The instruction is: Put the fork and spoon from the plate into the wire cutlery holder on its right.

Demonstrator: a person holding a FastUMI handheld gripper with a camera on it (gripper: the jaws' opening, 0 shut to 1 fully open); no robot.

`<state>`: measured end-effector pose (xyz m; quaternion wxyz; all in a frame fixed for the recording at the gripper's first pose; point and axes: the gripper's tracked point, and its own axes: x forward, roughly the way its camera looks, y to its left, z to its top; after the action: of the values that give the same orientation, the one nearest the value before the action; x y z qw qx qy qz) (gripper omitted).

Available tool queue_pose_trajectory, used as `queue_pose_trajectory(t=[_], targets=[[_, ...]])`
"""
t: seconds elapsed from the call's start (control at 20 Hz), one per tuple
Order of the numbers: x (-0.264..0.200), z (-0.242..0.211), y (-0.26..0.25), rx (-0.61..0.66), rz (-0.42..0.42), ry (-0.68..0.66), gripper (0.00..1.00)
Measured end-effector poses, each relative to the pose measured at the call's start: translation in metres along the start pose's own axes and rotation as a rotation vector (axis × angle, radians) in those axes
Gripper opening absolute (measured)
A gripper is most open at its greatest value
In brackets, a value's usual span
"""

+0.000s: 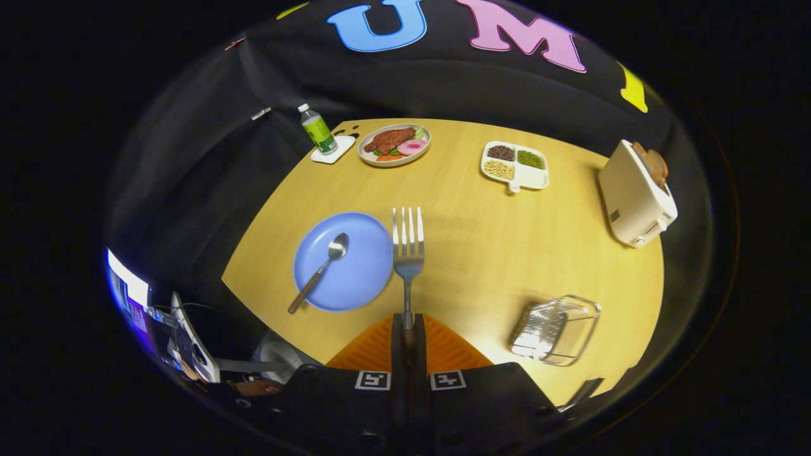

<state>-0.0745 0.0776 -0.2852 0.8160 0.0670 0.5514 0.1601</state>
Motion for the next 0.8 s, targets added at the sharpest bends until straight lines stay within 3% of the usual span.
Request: queue_pose_trajectory(t=[0.35,0.6,0.8], targets=[[-0.051,-0.057,-0.106,0.012,-0.097,0.293,0.08],[-0.046,-0.088,-0.14,-0.015,-0.103,0.58,0.08],[-0.027,-0.086,-0.148,-0.014,-0.09,0.727,0.08]])
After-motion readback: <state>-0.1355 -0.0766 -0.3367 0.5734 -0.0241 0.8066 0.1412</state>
